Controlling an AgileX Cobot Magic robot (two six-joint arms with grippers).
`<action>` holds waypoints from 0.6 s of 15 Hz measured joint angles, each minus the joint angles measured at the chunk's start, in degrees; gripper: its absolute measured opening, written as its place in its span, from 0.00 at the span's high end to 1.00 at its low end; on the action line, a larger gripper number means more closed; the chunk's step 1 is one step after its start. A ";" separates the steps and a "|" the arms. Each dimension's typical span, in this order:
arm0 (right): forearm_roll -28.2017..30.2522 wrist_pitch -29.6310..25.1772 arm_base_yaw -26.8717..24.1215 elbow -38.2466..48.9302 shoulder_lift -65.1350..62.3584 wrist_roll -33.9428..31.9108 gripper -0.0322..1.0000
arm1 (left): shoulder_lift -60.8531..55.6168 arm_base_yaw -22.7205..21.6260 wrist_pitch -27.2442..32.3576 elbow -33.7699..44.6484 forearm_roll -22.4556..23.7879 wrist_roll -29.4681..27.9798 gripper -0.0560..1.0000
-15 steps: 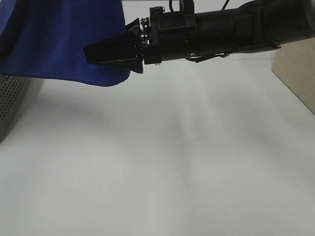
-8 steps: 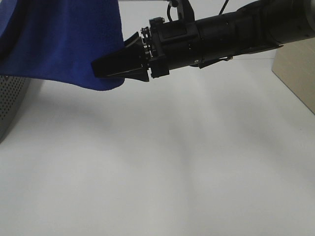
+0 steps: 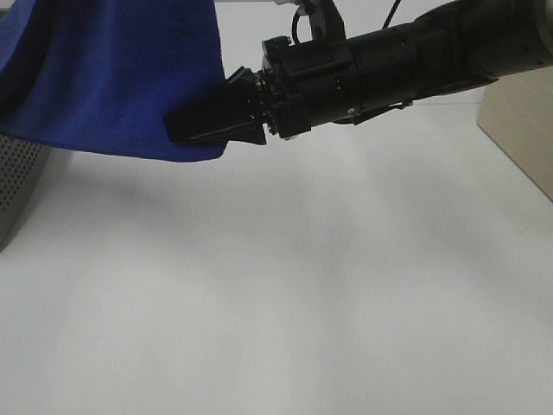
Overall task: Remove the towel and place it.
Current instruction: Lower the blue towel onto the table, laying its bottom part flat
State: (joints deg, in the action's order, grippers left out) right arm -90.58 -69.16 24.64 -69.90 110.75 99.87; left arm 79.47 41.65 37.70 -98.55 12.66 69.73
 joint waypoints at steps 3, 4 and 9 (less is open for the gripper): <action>1.43 0.29 0.00 -1.20 0.00 -13.24 0.95 | 0.00 0.00 0.11 0.00 0.00 -5.16 0.95; 3.38 0.63 0.00 -2.81 0.00 -17.99 0.95 | 0.00 0.00 0.11 0.00 0.00 -7.33 0.95; 24.87 0.57 0.00 -15.30 -0.11 -43.43 0.95 | 0.00 0.00 0.11 0.00 0.52 -20.97 0.95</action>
State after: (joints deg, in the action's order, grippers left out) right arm -65.72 -68.58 24.64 -85.20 110.64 56.44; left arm 79.47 41.65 37.82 -98.55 13.18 48.76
